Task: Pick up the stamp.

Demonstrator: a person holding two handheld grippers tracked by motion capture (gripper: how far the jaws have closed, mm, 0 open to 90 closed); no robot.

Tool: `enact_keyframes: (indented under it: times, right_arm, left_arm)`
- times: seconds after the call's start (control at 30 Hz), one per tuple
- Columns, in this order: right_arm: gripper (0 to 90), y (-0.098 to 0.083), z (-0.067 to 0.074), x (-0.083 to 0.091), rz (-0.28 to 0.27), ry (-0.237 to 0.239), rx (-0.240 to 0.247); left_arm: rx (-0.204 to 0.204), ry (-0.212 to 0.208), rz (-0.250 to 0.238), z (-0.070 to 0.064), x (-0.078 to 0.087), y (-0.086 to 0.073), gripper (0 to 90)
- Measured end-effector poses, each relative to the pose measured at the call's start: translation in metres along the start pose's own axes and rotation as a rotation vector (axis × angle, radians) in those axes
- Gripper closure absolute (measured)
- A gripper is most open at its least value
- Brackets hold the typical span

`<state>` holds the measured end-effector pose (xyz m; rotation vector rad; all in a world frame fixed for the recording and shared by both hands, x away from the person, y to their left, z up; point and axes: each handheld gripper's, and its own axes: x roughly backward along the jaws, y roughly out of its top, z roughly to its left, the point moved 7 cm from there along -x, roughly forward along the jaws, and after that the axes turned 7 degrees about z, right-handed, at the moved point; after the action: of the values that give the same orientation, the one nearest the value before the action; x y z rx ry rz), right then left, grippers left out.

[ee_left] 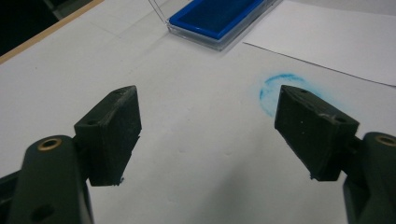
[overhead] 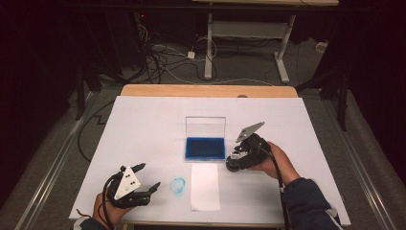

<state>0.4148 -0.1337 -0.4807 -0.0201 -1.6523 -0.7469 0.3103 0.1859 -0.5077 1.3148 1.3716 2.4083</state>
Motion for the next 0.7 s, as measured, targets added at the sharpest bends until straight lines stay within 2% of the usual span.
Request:
enact_keyframes:
  times: [0.17,0.3,0.43,0.57,0.6,0.7]
  right_arm:
    - [47.1,-0.0005,-0.0019,-0.0035,0.021,0.001,0.02]
    - [51.4,0.0001,-0.0001,-0.0022,0.02,-0.004,0.022]
    - [54.9,0.0016,0.0012,-0.0029,0.021,-0.015,0.045]
    - [55.5,0.0016,0.0027,-0.0024,0.025,-0.019,0.047]
    - [55.9,0.0021,0.0031,-0.0021,0.026,-0.03,0.07]
    - [56.0,0.0028,0.0049,-0.0012,0.025,-0.03,0.08]
  left_arm:
    - [-0.003,0.006,0.009,-0.0006,0.0,-0.0012,21.8]
    - [-0.002,0.004,0.011,-0.0008,-0.0007,-0.0019,21.8]
    - [-0.01,0.004,0.013,-0.001,-0.0005,-0.0023,21.8]
    - [-0.013,0.003,0.016,-0.0004,-0.0002,-0.0028,21.8]
    - [-0.012,0.002,0.015,-0.0006,-0.0005,-0.0027,21.8]
    - [-0.014,0.002,0.017,-0.0006,-0.0009,-0.0028,21.8]
